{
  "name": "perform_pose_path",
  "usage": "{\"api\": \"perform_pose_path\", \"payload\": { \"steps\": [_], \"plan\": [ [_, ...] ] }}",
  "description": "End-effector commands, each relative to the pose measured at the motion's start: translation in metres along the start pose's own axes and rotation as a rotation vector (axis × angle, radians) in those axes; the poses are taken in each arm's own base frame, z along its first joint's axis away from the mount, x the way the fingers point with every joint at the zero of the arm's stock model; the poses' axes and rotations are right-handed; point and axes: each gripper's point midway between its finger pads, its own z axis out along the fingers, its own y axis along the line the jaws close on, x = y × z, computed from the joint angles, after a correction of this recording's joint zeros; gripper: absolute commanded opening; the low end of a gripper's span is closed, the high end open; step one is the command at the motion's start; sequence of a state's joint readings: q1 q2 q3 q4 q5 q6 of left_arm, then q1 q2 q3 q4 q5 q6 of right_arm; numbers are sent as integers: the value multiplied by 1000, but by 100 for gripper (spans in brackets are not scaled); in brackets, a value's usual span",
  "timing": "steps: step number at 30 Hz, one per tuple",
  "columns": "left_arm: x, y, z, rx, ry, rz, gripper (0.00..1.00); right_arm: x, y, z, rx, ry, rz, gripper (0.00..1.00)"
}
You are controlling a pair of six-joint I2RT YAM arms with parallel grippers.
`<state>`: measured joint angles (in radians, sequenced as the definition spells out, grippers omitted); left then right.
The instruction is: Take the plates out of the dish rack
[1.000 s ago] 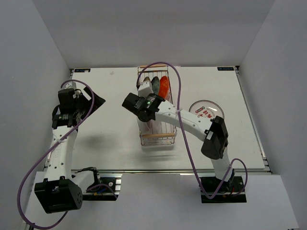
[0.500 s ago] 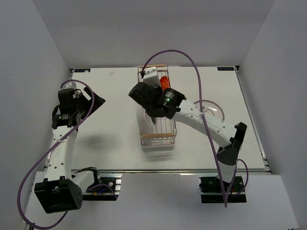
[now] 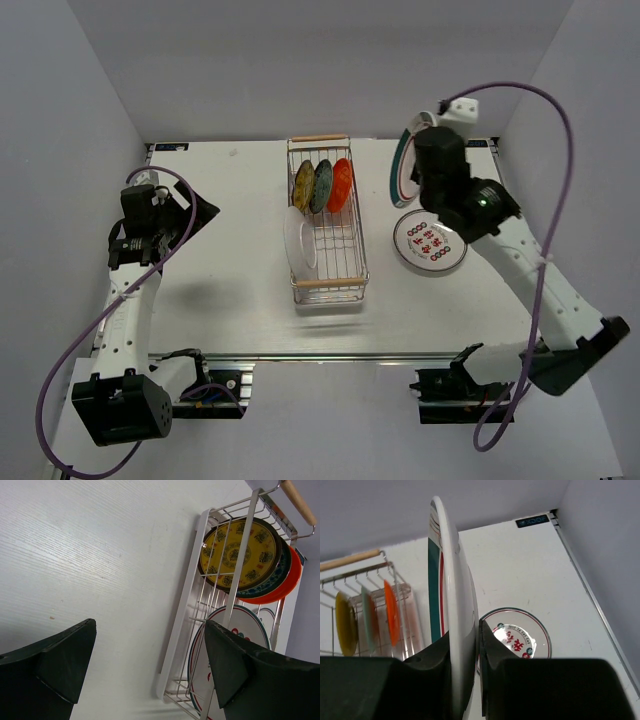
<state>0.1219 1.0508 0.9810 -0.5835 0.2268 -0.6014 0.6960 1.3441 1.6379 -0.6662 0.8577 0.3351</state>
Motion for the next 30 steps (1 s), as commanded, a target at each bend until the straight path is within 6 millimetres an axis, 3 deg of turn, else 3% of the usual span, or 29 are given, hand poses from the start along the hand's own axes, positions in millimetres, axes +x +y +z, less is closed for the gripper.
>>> {"api": "perform_pose_path", "payload": {
  "steps": [1, 2, 4, 6, 7, 9, 10, 12, 13, 15, 17, 23, 30],
  "plan": [
    [-12, -13, -10, 35, -42, 26, 98, -26, -10, 6, -88, -95, 139, 0],
    [-13, -13, -10, 36, -44, 29, 98, -21, -14, 12, -88, -82, 142, 0],
    [-12, -10, -9, 25, -42, 26, 98, 6, -36, 41, -43, -9, 172, 0],
    [-13, -8, -8, 16, -50, 26, 98, 27, -45, 66, -52, 66, 211, 0],
    [-12, -8, -7, 17, -46, 23, 98, 44, -61, 82, -19, 95, 237, 0],
    [-13, -9, -7, 17, -44, 26, 98, 65, -68, 100, -44, 154, 304, 0],
    [-13, -7, -6, 12, -44, 25, 98, 79, -83, 111, -30, 173, 335, 0],
    [-12, -6, -4, 6, -39, 24, 98, 91, -87, 114, -74, 196, 393, 0],
    [-11, -5, -3, 1, -34, 21, 98, 110, -97, 117, -69, 222, 410, 0],
    [-11, -5, -3, -1, -34, 22, 98, 110, -103, 116, -97, 188, 444, 0],
    [-11, -5, -2, 1, -34, 22, 98, 131, -120, 118, -78, 201, 472, 0],
    [-11, -8, -1, 22, -35, 27, 98, 176, -121, 115, -166, 258, 527, 0],
    [-8, -11, 1, 41, -13, 30, 98, 202, -125, 122, -213, 250, 583, 0]
  ]
}}
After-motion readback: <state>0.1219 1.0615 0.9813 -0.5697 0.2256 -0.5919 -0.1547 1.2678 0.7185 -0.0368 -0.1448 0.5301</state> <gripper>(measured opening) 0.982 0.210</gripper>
